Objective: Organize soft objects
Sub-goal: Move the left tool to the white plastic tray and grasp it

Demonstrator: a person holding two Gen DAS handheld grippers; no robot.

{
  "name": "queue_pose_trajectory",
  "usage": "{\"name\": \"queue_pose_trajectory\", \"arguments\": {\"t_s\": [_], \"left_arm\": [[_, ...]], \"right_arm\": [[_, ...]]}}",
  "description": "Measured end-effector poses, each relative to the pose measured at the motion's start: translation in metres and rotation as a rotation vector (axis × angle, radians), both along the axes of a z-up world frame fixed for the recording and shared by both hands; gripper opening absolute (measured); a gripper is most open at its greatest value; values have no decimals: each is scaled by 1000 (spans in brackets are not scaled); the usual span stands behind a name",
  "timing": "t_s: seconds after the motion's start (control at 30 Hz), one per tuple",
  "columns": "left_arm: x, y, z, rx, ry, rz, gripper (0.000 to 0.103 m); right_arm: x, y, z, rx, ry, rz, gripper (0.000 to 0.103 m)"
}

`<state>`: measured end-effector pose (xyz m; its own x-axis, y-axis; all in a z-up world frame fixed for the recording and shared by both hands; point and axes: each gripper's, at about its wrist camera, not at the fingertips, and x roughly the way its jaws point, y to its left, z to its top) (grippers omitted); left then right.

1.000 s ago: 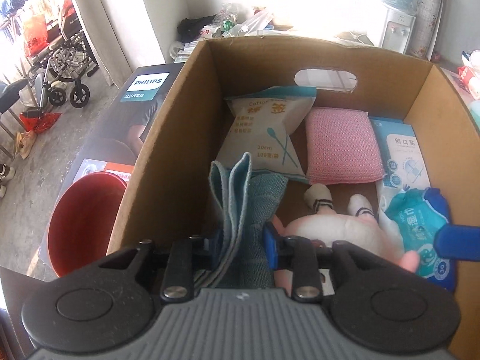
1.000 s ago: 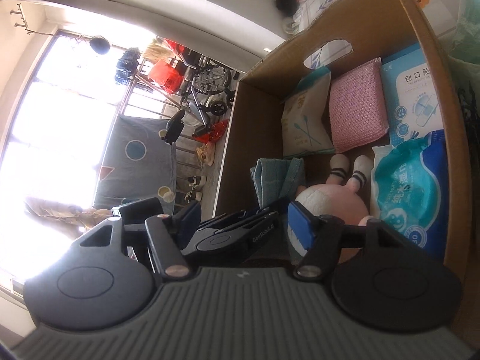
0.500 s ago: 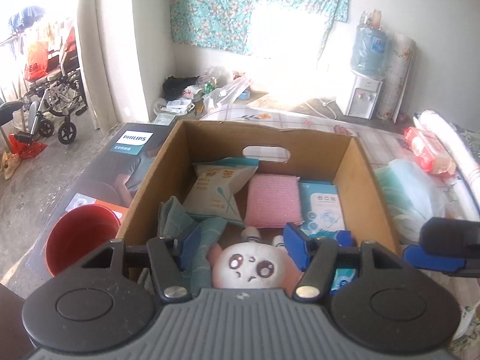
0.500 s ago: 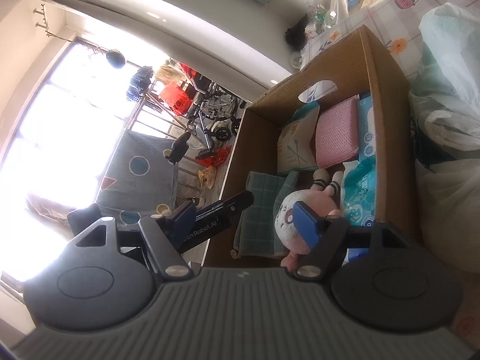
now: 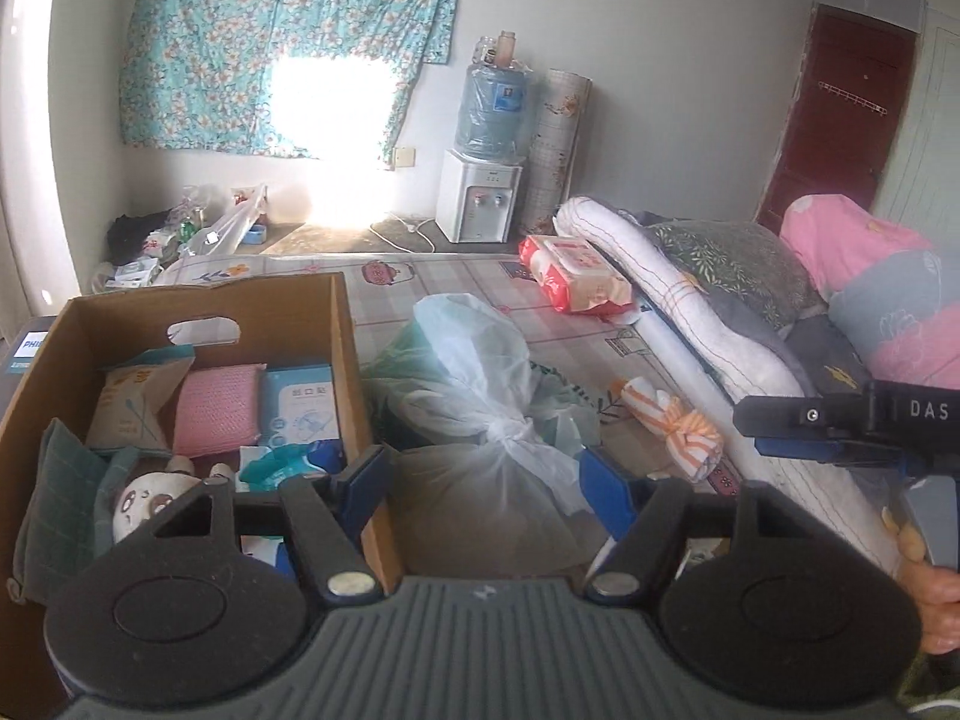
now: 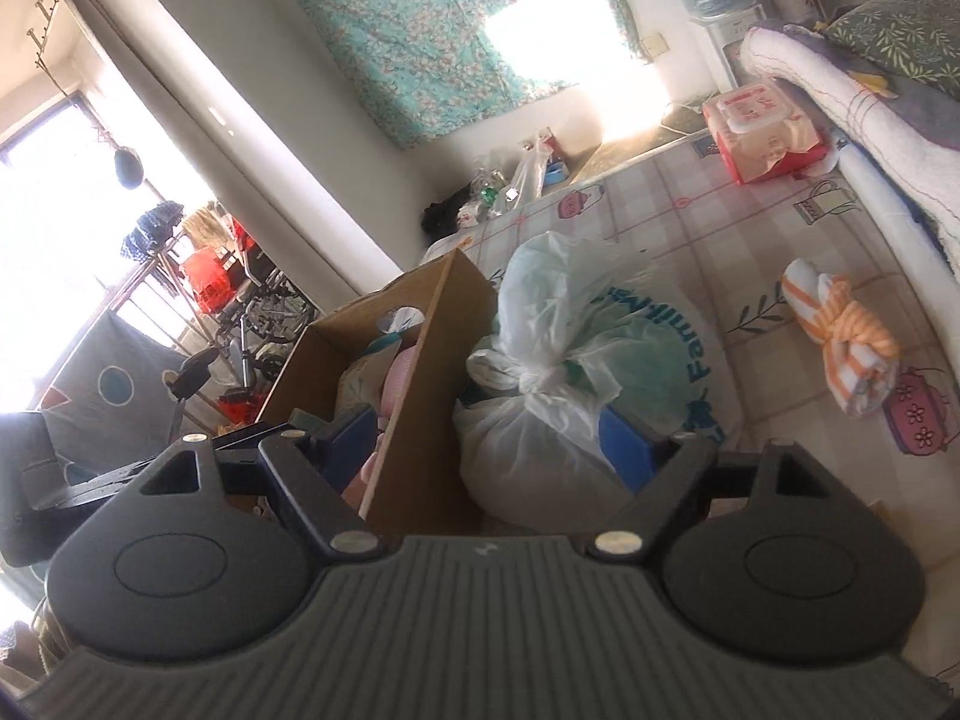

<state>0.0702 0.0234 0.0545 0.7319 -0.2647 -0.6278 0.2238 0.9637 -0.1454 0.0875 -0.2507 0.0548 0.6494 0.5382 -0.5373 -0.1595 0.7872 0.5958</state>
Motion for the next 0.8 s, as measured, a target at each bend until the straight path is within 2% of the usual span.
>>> {"name": "queue_pose_trajectory", "arguments": {"t_s": [0.1, 0.23, 0.33, 0.43, 0.5, 0.6, 0.8], "left_arm": [[3, -26, -16, -17, 39, -55, 71], [-2, -58, -44, -5, 91, -117, 68], [-10, -78, -65, 19, 120, -159, 55], [-14, -90, -83, 30, 143, -184, 42], [-15, -99, -95, 57, 156, -187, 29], [-14, -108, -111, 84, 180, -178, 19], [-12, -119, -129, 84, 204, -201, 17]], "right_arm": [[-6, -31, -14, -15, 28, -69, 81], [-12, -46, -36, -17, 61, -73, 81], [-12, -44, -53, -5, 101, -42, 80], [-8, -40, -66, 22, 134, -8, 71], [-3, -37, -75, 28, 150, 12, 63], [7, -30, -89, 33, 180, 45, 54], [17, -18, -109, 24, 212, 90, 46]]}}
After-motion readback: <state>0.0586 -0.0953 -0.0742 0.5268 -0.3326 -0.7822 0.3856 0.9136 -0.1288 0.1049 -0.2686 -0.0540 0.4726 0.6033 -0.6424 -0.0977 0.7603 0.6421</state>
